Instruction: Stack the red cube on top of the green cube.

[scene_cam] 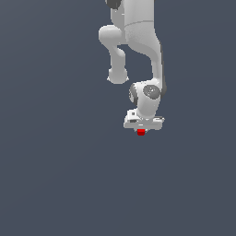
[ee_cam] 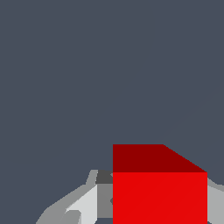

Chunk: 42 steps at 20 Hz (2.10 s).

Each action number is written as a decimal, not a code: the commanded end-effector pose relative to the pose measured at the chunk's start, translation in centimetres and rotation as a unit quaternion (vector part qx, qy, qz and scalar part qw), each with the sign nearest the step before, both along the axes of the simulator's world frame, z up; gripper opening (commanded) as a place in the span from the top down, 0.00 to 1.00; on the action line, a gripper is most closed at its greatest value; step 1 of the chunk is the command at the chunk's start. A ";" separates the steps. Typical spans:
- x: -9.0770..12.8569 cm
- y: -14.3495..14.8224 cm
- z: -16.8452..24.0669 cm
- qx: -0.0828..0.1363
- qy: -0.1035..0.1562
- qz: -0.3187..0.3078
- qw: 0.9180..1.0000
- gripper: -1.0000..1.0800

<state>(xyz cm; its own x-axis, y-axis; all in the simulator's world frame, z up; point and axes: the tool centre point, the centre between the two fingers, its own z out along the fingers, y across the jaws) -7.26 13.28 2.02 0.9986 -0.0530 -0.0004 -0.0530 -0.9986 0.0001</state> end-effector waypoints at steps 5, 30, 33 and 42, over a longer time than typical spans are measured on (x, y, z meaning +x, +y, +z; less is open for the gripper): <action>0.0 0.0 0.0 0.000 0.000 0.000 1.000 1.00; -0.1 -0.1 9.5 0.000 0.000 0.000 1.000 1.00; 0.0 0.0 9.5 0.000 -0.001 0.000 1.000 1.00; -1.5 -0.6 8.7 0.000 -0.001 0.000 1.000 1.00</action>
